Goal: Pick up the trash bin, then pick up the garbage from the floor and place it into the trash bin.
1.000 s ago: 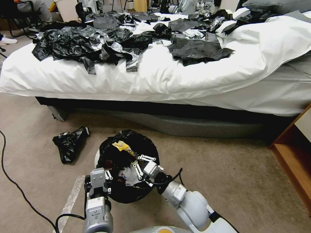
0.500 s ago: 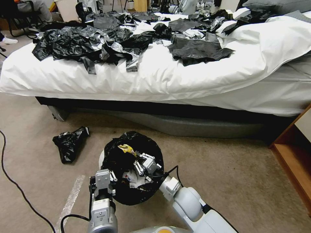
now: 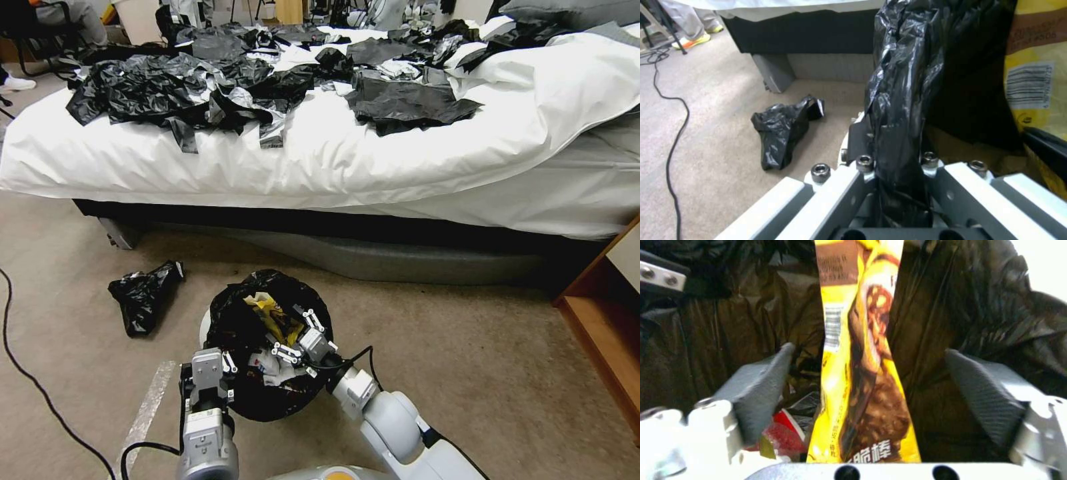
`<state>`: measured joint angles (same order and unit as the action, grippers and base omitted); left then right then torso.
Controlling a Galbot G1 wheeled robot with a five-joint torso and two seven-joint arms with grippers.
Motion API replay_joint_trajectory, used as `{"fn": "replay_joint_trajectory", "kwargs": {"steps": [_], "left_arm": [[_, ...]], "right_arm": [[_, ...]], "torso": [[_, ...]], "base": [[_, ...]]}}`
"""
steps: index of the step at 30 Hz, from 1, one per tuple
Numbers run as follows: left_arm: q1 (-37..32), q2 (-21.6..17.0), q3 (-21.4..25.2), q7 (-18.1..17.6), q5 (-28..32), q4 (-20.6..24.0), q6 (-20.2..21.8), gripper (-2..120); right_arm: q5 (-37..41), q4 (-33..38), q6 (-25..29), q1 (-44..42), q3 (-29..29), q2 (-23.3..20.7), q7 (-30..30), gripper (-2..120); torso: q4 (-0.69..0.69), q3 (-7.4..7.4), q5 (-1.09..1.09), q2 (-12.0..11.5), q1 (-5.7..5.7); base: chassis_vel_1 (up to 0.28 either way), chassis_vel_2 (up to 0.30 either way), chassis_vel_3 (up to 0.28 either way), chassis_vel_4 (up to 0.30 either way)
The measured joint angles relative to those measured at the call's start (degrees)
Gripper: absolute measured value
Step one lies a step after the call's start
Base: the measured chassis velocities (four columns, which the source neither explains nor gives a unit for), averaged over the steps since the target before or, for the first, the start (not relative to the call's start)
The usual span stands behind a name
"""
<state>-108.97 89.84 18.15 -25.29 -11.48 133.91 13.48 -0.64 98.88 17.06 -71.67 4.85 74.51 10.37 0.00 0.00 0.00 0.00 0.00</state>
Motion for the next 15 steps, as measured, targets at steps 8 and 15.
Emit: {"fn": "replay_joint_trajectory", "kwargs": {"steps": [8,15], "left_arm": [[0.8,0.0,0.9,0.0,1.3,-0.2,0.7,0],[2.0,0.0,1.9,0.1,3.8,-1.6,1.9,0]], "right_arm": [[-1.8,6.1,1.8,-1.5,-1.4,-0.8,0.0,100],[-2.5,15.6,2.4,-4.0,-5.0,-1.2,-1.9,100]], "torso": [[0.00,0.00,0.00,0.0,0.00],[0.01,0.00,0.00,0.0,0.00]], "base": [[0.000,0.000,0.000,0.000],[0.000,0.000,0.000,0.000]]}}
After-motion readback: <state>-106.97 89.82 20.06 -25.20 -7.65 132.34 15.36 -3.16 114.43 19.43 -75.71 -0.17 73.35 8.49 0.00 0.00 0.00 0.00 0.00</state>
